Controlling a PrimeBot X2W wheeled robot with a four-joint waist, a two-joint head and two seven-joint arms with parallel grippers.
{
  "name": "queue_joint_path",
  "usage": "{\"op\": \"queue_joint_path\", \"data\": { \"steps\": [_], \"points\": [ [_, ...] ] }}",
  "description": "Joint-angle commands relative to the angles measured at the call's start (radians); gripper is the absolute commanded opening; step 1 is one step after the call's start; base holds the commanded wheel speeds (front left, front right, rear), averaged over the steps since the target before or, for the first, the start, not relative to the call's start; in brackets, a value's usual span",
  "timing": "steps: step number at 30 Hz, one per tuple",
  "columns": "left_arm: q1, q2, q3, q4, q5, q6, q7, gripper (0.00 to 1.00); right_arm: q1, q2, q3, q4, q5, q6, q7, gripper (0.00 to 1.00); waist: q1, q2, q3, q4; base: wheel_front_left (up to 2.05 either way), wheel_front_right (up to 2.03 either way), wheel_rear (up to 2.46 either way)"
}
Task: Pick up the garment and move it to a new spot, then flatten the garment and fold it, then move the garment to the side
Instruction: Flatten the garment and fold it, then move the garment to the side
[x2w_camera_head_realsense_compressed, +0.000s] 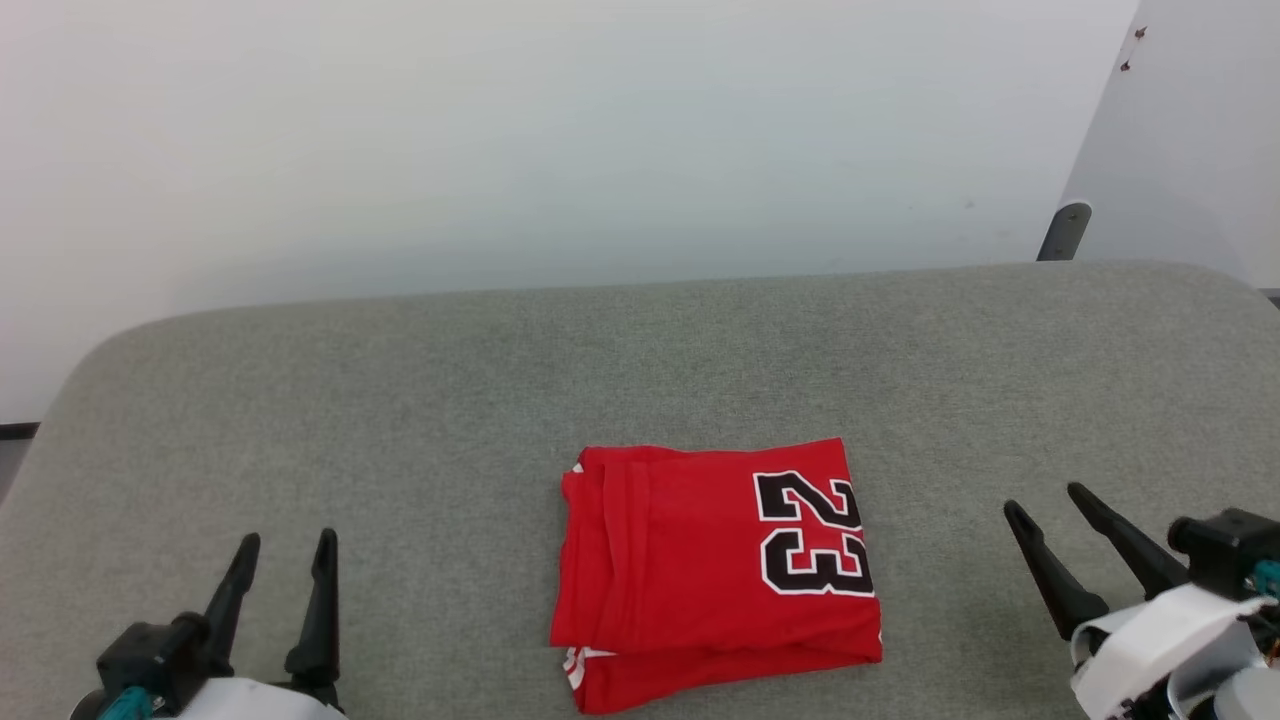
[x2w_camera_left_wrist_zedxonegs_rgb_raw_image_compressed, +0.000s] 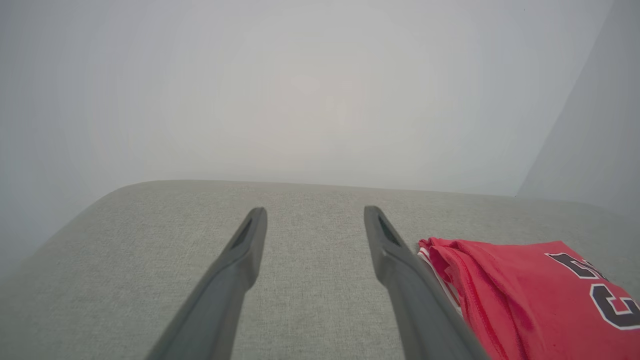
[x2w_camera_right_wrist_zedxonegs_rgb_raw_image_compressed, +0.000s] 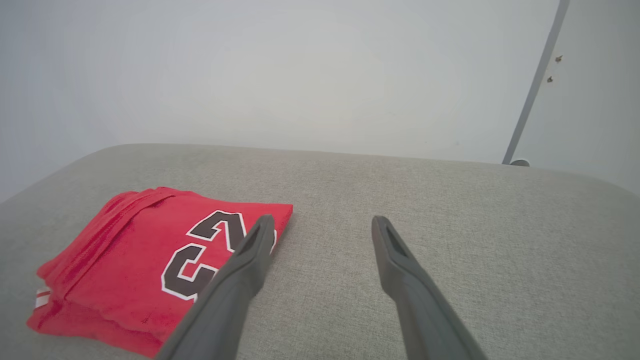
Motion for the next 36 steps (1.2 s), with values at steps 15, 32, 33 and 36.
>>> {"op": "queue_joint_path", "data": {
  "steps": [15,32,33,36],
  "points": [
    [0.061,-0.004,0.058,-0.011,0.018,-0.004,0.000,1.00,0.127,0.033,-0.138,-0.024,-0.082,-0.001,-0.032,1.00,0.0000,-0.0001,-0.016,-0.005,0.00,0.00,0.00],
    [0.075,-0.013,0.066,-0.005,0.020,-0.004,0.000,1.00,0.184,0.066,-0.194,-0.054,-0.116,-0.001,-0.032,1.00,0.0000,-0.0001,-0.021,-0.003,0.00,0.00,0.00],
    [0.075,-0.014,0.065,-0.005,0.021,-0.004,0.000,1.00,0.183,0.067,-0.194,-0.054,-0.116,-0.001,-0.032,1.00,0.0000,-0.0001,-0.022,-0.002,0.00,0.00,0.00],
    [0.077,-0.015,0.065,-0.008,0.022,-0.004,0.000,1.00,0.184,0.070,-0.197,-0.055,-0.119,-0.001,-0.032,1.00,0.0000,-0.0001,-0.023,0.001,0.00,0.00,0.00]
  ]
}}
